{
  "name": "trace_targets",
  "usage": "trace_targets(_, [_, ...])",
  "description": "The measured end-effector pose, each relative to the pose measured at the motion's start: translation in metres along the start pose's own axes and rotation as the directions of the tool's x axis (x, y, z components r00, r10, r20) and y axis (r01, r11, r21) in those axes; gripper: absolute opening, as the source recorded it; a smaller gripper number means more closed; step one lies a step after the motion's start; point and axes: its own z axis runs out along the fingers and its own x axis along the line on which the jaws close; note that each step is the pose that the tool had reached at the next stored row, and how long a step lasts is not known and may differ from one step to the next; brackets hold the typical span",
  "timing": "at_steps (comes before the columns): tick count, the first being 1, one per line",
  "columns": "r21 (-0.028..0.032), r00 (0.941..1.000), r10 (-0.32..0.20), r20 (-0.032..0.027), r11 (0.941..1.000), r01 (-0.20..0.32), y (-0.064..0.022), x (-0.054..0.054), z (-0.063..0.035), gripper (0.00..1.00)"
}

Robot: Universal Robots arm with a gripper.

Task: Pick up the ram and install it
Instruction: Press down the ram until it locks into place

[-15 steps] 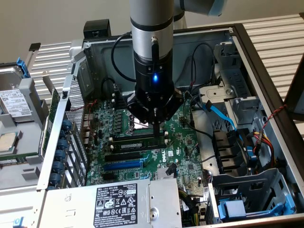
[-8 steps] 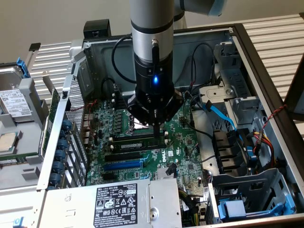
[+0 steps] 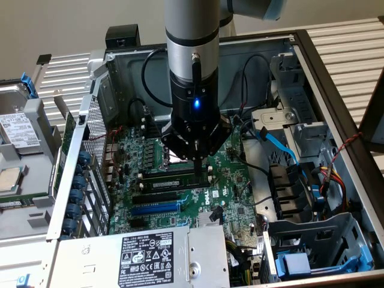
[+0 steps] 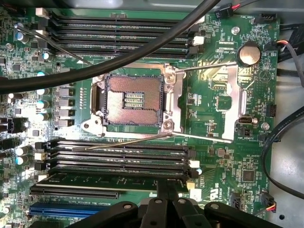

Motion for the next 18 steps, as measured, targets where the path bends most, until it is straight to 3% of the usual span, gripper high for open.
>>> trace_targets(13, [-0.0043, 1.0000, 0.000, -0.0002, 1.0000, 0.000, 0.0001, -0.0001, 0.0027, 0.11])
trace_targets(18, [-0.0051, 1.0000, 0.000, -0.0076, 1.0000, 0.000, -0.0002, 0.0000, 0.0004, 0.11])
